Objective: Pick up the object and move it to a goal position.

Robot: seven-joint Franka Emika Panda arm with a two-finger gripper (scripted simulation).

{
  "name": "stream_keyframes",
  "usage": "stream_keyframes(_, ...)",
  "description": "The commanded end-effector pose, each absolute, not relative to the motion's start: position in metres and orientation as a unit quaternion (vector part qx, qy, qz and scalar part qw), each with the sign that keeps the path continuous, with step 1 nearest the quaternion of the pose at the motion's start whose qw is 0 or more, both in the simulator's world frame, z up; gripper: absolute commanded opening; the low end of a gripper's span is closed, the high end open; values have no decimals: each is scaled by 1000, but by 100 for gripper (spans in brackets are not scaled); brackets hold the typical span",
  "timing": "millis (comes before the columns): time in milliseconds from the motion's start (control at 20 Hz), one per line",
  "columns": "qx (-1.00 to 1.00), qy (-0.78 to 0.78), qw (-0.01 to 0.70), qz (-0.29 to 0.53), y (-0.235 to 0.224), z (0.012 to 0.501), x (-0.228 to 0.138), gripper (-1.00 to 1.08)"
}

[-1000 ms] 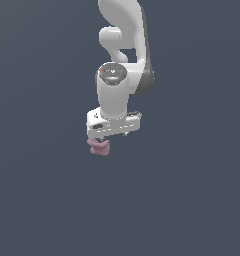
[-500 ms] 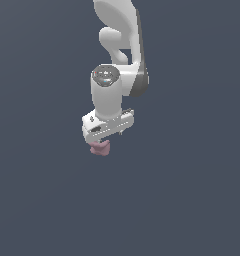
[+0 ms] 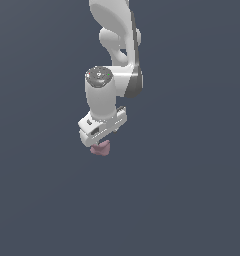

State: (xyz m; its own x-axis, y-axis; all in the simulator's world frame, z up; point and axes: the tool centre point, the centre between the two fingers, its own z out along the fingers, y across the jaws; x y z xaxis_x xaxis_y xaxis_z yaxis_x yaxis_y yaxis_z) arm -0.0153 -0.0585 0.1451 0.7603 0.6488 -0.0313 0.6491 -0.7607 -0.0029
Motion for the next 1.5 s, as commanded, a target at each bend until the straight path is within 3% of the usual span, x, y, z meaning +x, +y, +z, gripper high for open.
stream_keyframes(0,927,374,3,-14,-63,143,-16,100)
stream_keyframes(1450,780,625,0,-1,-101,128,-29,100)
